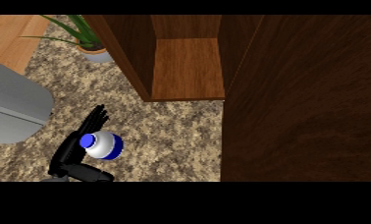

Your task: Pick up the bottled water, place it into the cabinet and close the cabinet

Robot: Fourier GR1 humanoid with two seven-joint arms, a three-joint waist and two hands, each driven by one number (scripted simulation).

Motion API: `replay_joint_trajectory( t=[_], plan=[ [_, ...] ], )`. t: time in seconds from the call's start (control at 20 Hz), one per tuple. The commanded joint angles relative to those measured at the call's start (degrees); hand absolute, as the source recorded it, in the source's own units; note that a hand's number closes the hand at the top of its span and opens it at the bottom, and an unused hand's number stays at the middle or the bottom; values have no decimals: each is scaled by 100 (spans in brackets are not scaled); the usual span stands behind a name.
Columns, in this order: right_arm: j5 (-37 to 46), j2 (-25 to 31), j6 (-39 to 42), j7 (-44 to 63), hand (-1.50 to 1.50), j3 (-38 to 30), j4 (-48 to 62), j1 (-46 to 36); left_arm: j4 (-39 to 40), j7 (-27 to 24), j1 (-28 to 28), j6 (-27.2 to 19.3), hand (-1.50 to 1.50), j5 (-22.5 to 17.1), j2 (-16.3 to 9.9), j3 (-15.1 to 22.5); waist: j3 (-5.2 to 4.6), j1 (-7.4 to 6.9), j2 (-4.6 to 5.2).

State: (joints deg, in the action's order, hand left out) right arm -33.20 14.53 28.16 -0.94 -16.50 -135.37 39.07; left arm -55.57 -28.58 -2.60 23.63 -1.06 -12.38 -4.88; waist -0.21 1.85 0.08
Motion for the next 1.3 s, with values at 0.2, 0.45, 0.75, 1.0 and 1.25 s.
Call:
replay_joint_trajectory(
  t=[0.2, 0.45, 0.75, 1.0, 1.25],
  plan=[
    [-1073, 23, -119, 289, -150, -130, -1022, 563, 1431, -737, -689, 712, -150, -50, 107, -18, -2, 28, 3],
    [-1223, 247, -114, 263, -150, -431, -896, 506, 1973, -1291, -799, 832, -150, 133, 170, 97, 0, -26, 8],
    [-1084, 98, -230, 98, -150, -268, -1017, 634, 2085, -1061, -871, 1470, 150, -516, 364, -108, 0, -37, -7],
    [-933, 36, 113, -109, -150, -337, -965, 899, 2078, -1256, -918, 1474, 150, -403, 274, 32, 9, -47, -20],
    [-544, -126, 23, -142, -150, -49, -1078, 956, 1727, -1465, -880, 1474, 150, -554, 270, 29, 8, -83, -22]
  ],
)
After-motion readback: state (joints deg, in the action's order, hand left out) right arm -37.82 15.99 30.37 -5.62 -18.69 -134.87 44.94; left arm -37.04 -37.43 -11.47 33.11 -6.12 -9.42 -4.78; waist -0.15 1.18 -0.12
